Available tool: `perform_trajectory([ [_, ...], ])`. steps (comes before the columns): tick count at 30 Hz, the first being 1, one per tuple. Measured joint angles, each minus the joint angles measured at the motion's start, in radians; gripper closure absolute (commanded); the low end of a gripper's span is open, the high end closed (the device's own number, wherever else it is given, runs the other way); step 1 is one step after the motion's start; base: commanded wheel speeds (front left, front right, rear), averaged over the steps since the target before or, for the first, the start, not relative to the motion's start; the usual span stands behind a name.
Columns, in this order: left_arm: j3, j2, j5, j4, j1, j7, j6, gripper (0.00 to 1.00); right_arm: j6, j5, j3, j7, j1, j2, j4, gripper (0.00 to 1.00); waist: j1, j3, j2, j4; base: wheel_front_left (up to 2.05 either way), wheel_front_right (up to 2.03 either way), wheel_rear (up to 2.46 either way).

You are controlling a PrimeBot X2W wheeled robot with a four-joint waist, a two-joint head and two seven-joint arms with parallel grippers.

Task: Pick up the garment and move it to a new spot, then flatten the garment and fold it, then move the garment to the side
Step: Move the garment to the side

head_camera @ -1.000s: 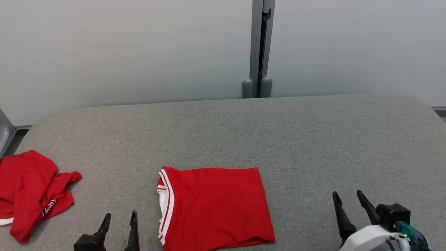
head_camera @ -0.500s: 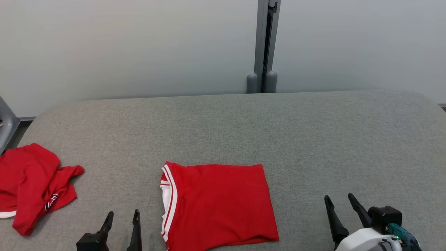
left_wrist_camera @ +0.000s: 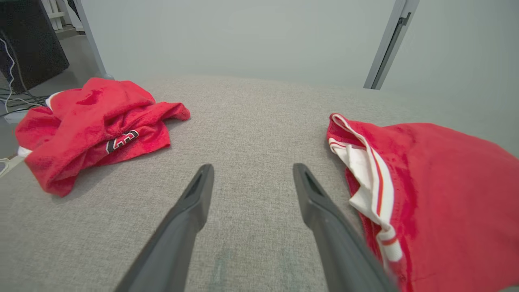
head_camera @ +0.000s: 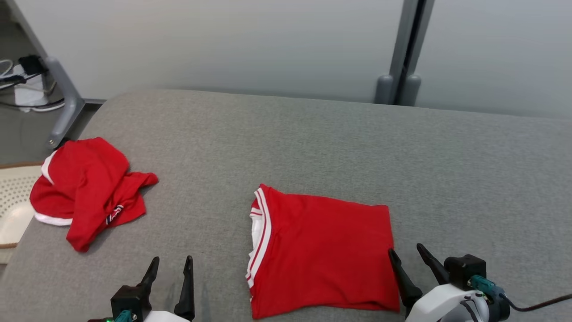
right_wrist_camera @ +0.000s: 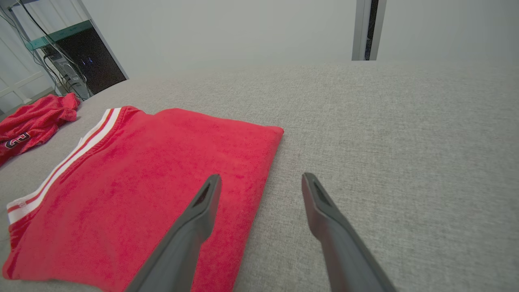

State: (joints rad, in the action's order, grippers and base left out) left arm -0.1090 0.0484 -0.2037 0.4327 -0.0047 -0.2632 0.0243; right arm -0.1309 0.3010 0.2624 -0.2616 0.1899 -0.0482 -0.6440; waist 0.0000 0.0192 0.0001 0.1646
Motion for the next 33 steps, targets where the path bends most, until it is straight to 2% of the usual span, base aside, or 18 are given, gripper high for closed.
perform_trajectory([
  [11, -0.009, 0.001, -0.013, -0.001, -0.015, 0.0, 0.002, 0.0, 0.0, 0.035, -0.007, 0.0, 0.076, 0.0, -0.154, 0.0, 0.0, 0.071, 0.0, 0.129, 0.0, 0.0, 0.0],
  [12, -0.01, 0.001, -0.014, -0.001, -0.015, 0.0, 0.002, 0.0, 0.0, 0.035, -0.002, -0.004, 0.085, 0.001, -0.174, 0.04, -0.0001, 0.076, 0.0, 0.134, 0.0, 0.0, 0.0],
  [13, -0.01, 0.001, -0.014, -0.001, -0.015, 0.0, 0.002, 0.0, 0.0, 0.04, 0.003, -0.004, 0.097, 0.0, -0.189, 0.76, -0.0001, 0.08, 0.0, 0.137, 0.0, 0.0, 0.0],
  [14, -0.011, 0.0, -0.014, -0.001, -0.017, 0.0, 0.002, 0.0, 0.0, 0.048, 0.011, -0.004, 0.109, -0.001, -0.203, 1.0, 0.0, 0.083, 0.0, 0.139, 0.0, 0.0, 0.0],
  [19, -0.022, 0.0, -0.006, -0.004, -0.037, 0.0, -0.006, 0.0, -0.002, 0.062, 0.036, -0.004, 0.159, 0.006, -0.236, 1.0, 0.0, 0.088, 0.0, 0.107, 0.0, 0.0, 0.0],
  [23, -0.017, 0.0, 0.012, -0.009, -0.043, 0.0, -0.011, 0.0, -0.001, 0.053, 0.032, -0.002, 0.181, 0.003, -0.213, 1.0, 0.0, 0.083, 0.0, 0.049, 0.0, 0.0, 0.0],
  [33, -0.033, 0.0, 0.004, -0.009, -0.065, 0.0, -0.017, 0.0, 0.0, 0.021, 0.018, -0.003, 0.176, 0.001, -0.166, 1.0, 0.0, 0.066, 0.0, -0.194, 0.0, 0.0, 0.0],
])
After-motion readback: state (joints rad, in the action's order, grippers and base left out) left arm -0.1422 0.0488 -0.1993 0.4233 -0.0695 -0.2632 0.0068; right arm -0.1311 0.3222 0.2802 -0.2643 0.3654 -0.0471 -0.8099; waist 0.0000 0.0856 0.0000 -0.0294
